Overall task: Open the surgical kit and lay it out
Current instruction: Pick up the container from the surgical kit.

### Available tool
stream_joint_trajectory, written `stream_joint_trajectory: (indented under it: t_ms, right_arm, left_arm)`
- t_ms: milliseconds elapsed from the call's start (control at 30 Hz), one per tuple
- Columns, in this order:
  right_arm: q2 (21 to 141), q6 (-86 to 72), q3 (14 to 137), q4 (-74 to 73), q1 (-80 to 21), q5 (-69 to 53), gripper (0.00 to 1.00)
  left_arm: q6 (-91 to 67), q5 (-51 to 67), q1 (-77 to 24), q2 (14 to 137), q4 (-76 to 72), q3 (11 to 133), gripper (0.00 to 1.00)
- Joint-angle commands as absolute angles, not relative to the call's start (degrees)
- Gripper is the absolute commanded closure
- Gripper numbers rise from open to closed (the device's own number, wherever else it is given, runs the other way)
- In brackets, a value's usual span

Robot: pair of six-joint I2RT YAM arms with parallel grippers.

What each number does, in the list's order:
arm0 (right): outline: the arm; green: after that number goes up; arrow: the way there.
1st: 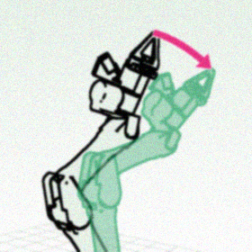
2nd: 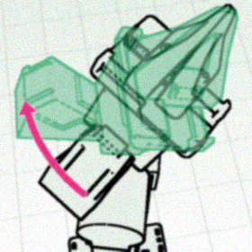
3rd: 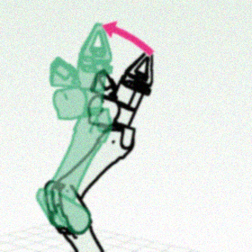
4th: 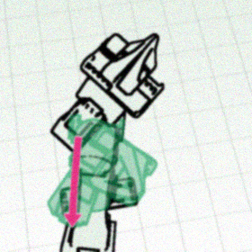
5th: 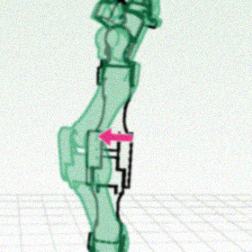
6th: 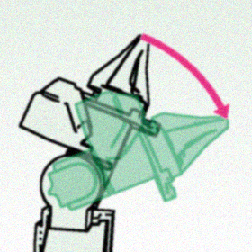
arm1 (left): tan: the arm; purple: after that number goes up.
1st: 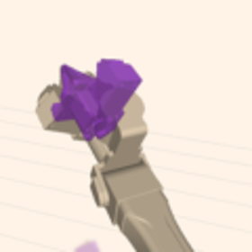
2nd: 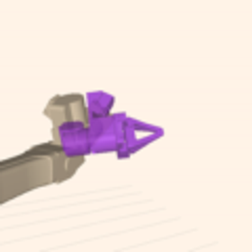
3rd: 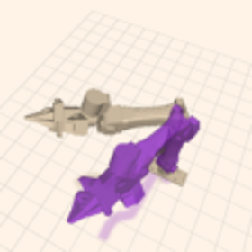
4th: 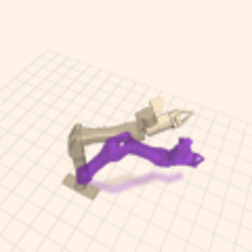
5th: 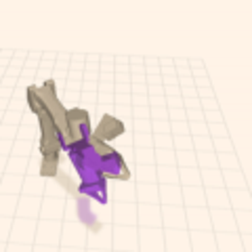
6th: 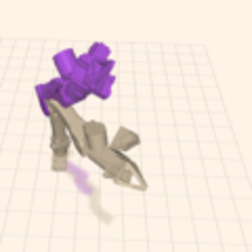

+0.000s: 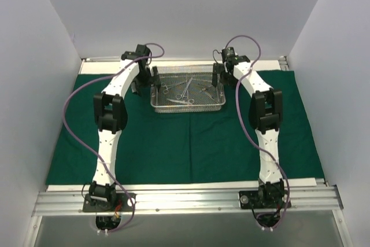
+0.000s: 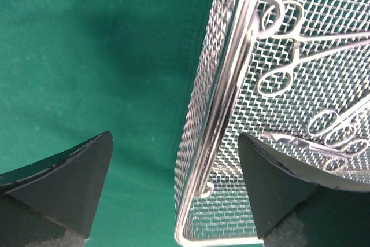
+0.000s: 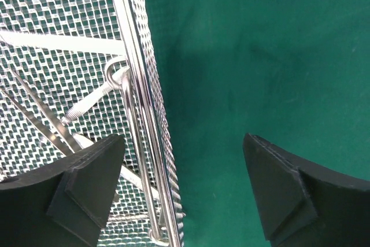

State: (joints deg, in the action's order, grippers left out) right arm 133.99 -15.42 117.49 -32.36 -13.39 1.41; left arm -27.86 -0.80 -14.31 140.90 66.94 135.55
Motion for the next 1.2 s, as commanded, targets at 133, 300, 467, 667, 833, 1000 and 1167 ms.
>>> stream_joint_trajectory:
  t_ms: [133,300,467,667,833,1000,1167]
  right_arm:
    - [135.17,-15.47,120.67,-34.54,-13.27,-2.63,0.43]
    - [135.44,-15.38,120.85,-33.75,-13.18,-5.00,0.64]
    - [136.06,-15.91,124.27,-33.75,-13.18,-7.82,1.00]
    - [133.42,-17.14,129.45,-34.10,-13.45,-7.21,1.00]
    - [128.95,-17.75,131.40,-35.15,-15.02,-9.05,1.00]
    - [124.02,-17.23,126.31,-36.03,-18.28,-9.76,1.00]
    - [116.65,-17.84,117.80,-35.95,-21.26,-9.14,1.00]
  left_arm:
    - [-27.77,2.02,-14.50,142.29,65.31,139.83,0.34]
    - [-27.86,4.39,-14.50,142.29,64.60,140.10,0.63]
    - [-27.77,6.94,-14.50,141.42,63.46,140.80,0.98]
    - [-27.25,7.65,-14.33,137.21,62.31,141.50,0.98]
    - [-26.72,4.22,-13.36,130.18,63.81,139.32,0.98]
    - [-25.05,0.71,-12.92,121.22,65.30,132.38,0.98]
    - [-24.08,0.61,-13.18,109.98,63.28,117.55,0.98]
